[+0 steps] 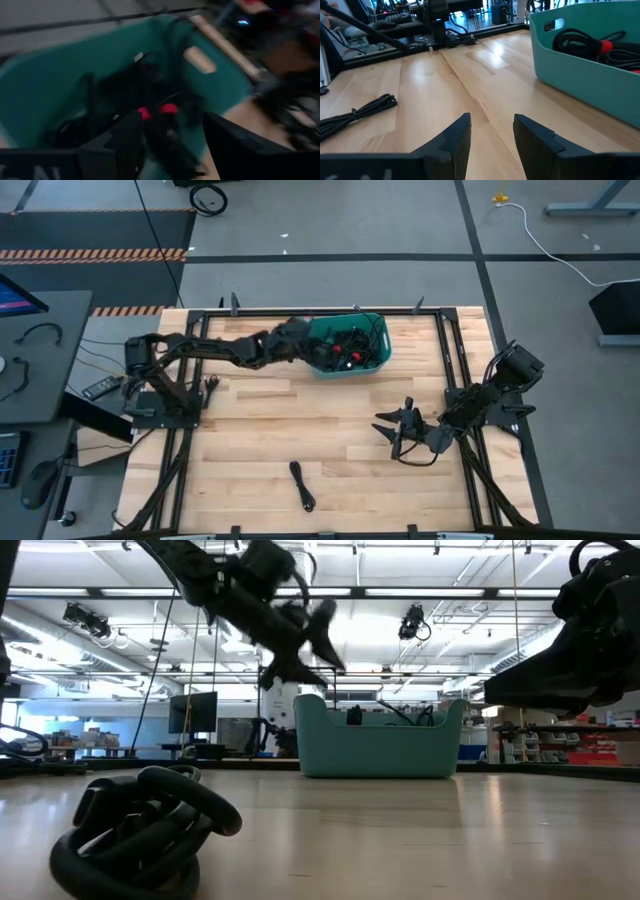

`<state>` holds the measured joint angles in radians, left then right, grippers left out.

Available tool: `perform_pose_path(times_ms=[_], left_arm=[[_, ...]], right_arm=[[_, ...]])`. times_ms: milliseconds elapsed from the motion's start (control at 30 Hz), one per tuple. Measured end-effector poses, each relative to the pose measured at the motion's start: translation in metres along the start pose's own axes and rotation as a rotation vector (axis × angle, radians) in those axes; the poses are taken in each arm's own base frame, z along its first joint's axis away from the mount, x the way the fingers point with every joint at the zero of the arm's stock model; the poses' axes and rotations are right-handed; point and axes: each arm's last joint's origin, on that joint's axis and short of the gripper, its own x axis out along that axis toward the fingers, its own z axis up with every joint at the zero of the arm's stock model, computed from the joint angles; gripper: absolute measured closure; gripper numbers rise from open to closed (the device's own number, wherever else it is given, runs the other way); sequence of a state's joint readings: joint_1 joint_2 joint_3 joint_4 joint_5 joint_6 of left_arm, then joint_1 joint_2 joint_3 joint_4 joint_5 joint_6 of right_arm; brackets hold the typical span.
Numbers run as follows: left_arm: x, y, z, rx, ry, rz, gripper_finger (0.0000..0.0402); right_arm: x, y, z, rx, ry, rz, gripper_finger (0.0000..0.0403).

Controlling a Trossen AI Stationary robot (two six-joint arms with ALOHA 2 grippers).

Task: Pick and place USB-C Cables
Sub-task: Put the black charger cable into the blue bin

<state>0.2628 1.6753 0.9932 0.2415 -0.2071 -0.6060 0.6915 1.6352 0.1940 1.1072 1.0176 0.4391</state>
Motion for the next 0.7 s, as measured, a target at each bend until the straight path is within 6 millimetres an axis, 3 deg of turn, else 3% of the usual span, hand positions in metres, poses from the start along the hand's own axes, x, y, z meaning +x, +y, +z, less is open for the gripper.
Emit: perform_pose_path(times_ms=[133,267,467,600,700], left_arm=[[-0.033,-0.018,0.019,0.114,0.006,-0.152,0.0182],[-0.078,-0.042,0.014,0.278,0.073,-0.187,0.0198],[-0.141,-0.071,-0.031,0.493,0.227,-0.094,0.0229],[-0.176,-0.084,-0.07,0.544,0.304,-0.028,0.0243],[-0.199,-0.091,-0.094,0.555,0.295,0.021,0.0249]], right_arm=[[0.0,0.0,-0.001,0.005,0.017,0.024,0.025],[0.001,0.004,0.0,0.02,0.034,0.078,0.025],[0.019,0.027,0.018,0.083,0.038,0.202,0.025],[0.047,0.052,0.04,0.075,0.08,0.278,0.0249],[0.069,0.08,0.065,0.012,0.179,0.242,0.0242]])
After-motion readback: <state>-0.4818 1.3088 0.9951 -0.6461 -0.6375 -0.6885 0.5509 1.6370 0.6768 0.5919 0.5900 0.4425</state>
